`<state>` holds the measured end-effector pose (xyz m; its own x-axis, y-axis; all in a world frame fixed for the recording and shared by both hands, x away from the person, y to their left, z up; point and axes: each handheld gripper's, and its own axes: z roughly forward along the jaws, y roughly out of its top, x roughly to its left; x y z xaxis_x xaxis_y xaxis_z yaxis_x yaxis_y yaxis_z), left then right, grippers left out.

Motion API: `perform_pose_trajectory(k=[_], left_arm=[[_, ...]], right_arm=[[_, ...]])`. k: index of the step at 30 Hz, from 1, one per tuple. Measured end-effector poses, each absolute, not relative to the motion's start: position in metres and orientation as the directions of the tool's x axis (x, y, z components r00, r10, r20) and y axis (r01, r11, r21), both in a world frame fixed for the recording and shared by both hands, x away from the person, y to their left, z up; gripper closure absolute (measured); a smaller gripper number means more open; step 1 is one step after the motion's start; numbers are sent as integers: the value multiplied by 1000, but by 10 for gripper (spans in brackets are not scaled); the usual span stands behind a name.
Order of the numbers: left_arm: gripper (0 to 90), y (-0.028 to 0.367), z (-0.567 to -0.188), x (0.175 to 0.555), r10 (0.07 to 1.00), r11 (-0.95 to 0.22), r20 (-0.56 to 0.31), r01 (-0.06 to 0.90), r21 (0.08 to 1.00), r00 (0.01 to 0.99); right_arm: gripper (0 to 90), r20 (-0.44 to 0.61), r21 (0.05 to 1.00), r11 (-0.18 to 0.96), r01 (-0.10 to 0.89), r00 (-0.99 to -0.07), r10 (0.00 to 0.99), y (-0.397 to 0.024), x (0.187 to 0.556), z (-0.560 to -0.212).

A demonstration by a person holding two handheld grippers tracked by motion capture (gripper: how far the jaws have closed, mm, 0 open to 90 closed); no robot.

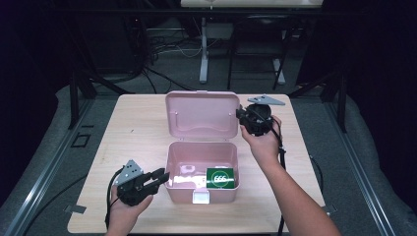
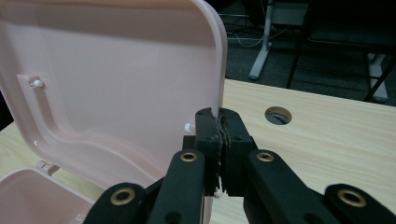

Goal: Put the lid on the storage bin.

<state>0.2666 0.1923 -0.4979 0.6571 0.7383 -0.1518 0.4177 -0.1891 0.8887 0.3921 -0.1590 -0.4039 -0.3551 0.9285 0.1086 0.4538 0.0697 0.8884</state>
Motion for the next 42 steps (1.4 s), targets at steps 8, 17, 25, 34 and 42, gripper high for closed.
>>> perform_pose_trajectory(k=[8,17,25,34,42], left_arm=[[714,192,-498,266,740,-188,-152,418,889,655],[714,192,-498,266,740,-186,-153,418,889,654],[714,192,-498,266,741,-185,-153,418,889,653],[714,192,-498,266,741,-187,-153,419,889,654],[714,192,-498,266,741,-186,-156,422,887,653]], right_arm=[[877,84,900,87,427,-366,927,-159,383,-403],[877,93,909,77,409,-381,920,-162,373,-405],[877,60,921,98,376,-385,921,-161,361,-407],[867,83,929,72,362,-393,916,-163,351,-410],[866,68,933,79,350,-390,918,-162,341,-411]])
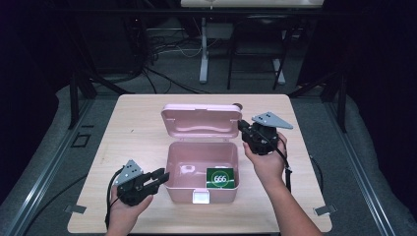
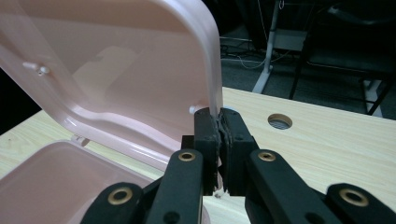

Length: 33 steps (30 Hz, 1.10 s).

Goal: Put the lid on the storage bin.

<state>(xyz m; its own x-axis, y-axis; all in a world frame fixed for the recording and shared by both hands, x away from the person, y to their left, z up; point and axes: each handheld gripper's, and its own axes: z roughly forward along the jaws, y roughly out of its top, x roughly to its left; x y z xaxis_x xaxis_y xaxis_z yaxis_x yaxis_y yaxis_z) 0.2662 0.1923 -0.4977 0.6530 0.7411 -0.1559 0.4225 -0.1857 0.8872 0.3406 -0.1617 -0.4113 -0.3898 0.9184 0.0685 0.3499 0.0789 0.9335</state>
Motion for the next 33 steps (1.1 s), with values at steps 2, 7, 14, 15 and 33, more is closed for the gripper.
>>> perform_pose_trajectory(k=[2,7,14,15,33], left_arm=[[714,193,-498,266,742,-186,-157,425,886,652],[713,193,-497,266,740,-186,-158,425,886,654],[713,192,-495,269,740,-196,-154,429,882,655],[712,192,-495,270,741,-195,-154,429,882,654],[675,195,-451,289,759,-176,-120,379,909,640]], right_arm=[[863,81,937,64,344,-389,918,-163,338,-414],[858,117,937,31,348,-396,911,-166,335,-416],[856,113,942,27,335,-392,913,-165,326,-419],[855,117,943,24,332,-395,911,-166,325,-421],[853,121,942,26,334,-411,904,-167,318,-423]])
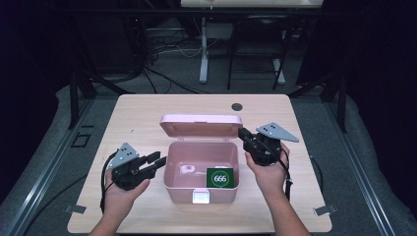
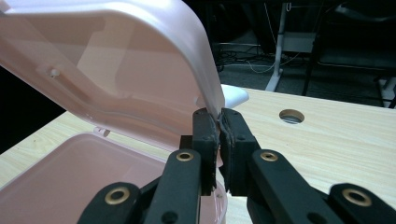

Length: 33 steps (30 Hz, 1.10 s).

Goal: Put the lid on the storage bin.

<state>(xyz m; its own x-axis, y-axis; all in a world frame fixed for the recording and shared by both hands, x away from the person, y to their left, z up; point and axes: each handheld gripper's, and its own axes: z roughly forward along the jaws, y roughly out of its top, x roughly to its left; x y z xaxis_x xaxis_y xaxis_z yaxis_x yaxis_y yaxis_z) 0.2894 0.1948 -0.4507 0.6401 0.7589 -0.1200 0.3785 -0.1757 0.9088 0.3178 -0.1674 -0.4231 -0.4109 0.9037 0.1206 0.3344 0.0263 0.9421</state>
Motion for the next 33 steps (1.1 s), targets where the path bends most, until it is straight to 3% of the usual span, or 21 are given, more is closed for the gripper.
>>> perform_pose_trajectory(k=[33], left_arm=[[650,190,-400,317,788,-142,-88,319,937,610]], right_arm=[[801,140,938,22,346,-439,888,-173,311,-427]])
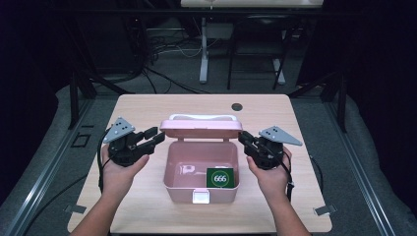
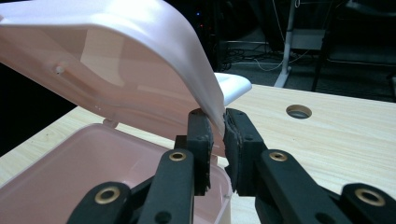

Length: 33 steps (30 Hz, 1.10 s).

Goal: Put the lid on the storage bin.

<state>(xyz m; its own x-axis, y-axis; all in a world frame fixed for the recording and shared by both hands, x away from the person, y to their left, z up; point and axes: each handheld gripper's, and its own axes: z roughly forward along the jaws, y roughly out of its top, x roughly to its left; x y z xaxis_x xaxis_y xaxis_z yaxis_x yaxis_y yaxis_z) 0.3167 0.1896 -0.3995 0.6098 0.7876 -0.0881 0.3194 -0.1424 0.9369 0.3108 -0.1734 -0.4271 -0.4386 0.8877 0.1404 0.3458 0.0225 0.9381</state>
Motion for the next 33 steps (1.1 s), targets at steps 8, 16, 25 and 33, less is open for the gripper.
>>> perform_pose_trajectory(k=[8,16,25,33], left_arm=[[684,186,-394,319,783,-155,-77,313,937,617],[689,186,-392,321,783,-155,-77,314,937,617],[698,185,-391,322,780,-153,-80,313,937,620],[697,184,-390,318,770,-162,-78,312,936,633]], right_arm=[[797,134,936,33,349,-443,887,-174,307,-428],[789,140,935,28,353,-440,887,-177,307,-428],[792,138,935,25,355,-424,895,-181,307,-429],[787,148,934,9,357,-409,900,-186,309,-430]])
